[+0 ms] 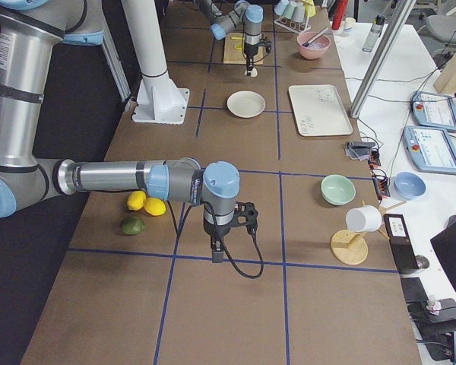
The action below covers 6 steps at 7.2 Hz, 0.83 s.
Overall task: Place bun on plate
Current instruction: 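Carry the bun with the left gripper and lower it onto the plate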
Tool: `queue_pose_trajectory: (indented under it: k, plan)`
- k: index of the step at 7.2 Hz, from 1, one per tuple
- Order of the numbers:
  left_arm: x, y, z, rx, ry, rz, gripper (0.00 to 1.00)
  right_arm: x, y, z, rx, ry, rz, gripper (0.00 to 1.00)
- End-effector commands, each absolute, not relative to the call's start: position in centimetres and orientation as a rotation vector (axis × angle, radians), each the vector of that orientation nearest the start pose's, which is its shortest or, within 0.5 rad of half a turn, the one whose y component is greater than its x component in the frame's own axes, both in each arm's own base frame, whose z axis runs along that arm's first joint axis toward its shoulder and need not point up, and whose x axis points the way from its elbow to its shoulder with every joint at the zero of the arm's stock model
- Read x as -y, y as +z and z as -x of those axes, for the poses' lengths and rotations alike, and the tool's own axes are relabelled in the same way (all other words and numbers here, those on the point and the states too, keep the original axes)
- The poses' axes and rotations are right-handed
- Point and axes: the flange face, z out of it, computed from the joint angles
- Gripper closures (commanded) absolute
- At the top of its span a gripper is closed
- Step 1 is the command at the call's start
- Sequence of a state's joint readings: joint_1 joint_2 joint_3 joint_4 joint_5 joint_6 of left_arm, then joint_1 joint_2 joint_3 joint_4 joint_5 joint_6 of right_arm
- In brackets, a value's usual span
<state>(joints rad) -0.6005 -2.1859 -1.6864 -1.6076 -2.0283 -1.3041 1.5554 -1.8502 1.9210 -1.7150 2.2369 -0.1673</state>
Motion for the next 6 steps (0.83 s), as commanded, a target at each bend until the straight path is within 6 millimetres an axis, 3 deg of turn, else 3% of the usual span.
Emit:
queue_pose_trajectory:
  k: [1,2,3,4,6]
  plan:
    - [44.5,16.6,-58.9,-0.877,-0.220,0.072,0.77,36.8,62.9,-6.6,0.670,-0.151,0.022,0.00]
    - [44.2,15.1,-62.0,-0.860,-0.231,0.097,0.75,36.8,62.9,-6.6,0.671,-0.151,0.022,0.00]
    - [44.2,15.7,-63.3,-0.869,-0.226,0.083,0.55,36.8,62.9,-6.6,0.671,-0.151,0.022,0.00]
    - [44.0,17.9,-65.1,-0.850,-0.218,0.089,0.38,36.9,62.9,-6.6,0.671,-0.151,0.020,0.00]
    - [44.3,18.0,-65.2,-0.857,-0.212,0.072,0.00,37.0,62.7,-6.6,0.671,-0.152,0.017,0.00]
